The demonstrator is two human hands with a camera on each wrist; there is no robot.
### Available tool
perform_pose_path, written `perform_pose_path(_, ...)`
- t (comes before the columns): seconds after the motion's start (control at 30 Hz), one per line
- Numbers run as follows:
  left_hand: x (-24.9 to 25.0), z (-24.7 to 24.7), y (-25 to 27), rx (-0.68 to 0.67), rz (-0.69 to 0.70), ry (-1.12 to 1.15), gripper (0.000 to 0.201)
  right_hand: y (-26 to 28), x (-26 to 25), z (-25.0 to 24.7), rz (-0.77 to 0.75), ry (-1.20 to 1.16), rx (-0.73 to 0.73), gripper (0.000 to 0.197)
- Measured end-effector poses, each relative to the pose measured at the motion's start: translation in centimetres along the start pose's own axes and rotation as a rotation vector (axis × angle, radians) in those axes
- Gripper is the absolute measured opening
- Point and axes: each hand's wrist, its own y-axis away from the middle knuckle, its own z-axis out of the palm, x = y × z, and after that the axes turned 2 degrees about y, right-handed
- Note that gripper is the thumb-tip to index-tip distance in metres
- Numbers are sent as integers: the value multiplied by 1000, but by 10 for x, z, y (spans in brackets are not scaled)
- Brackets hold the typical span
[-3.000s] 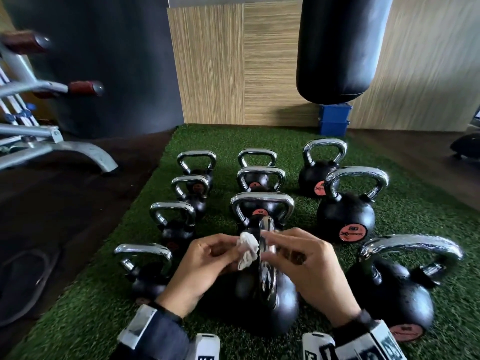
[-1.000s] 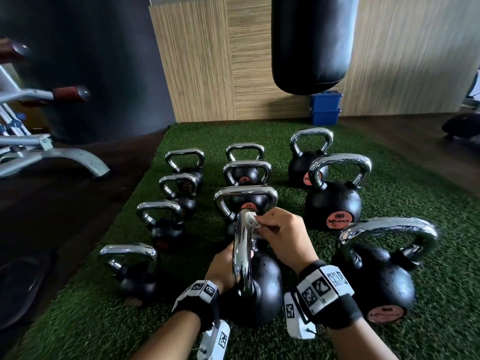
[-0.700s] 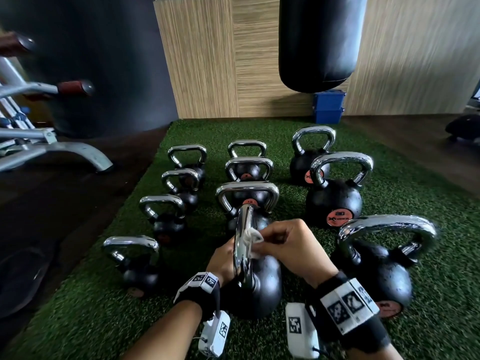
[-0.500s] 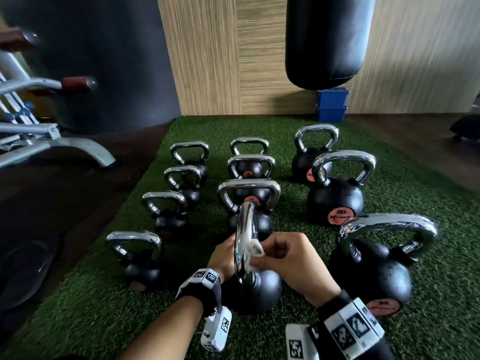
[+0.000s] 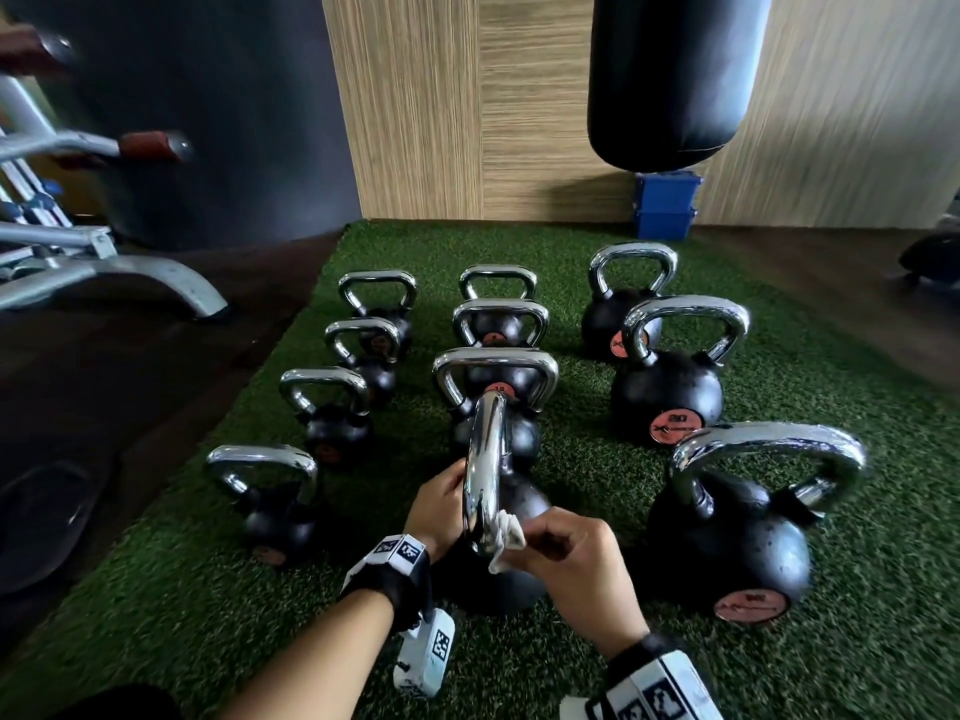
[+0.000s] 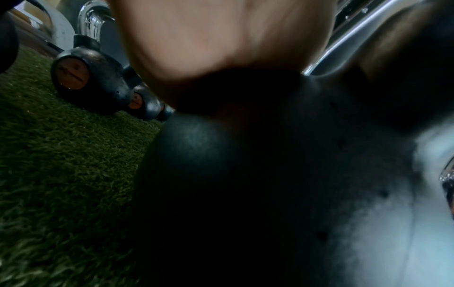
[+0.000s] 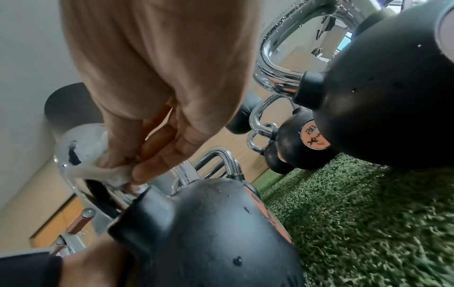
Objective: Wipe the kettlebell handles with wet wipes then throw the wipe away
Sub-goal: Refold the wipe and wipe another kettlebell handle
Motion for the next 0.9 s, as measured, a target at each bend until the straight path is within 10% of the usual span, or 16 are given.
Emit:
perform_pose_path(0.33, 7, 1, 8, -5, 6, 18, 30, -68, -20, -23, -192, 317, -565, 12)
perform_pose_path(0.9, 0, 3, 5, 15, -49, 203, 22, -92, -8, -13, -79, -167, -742, 16)
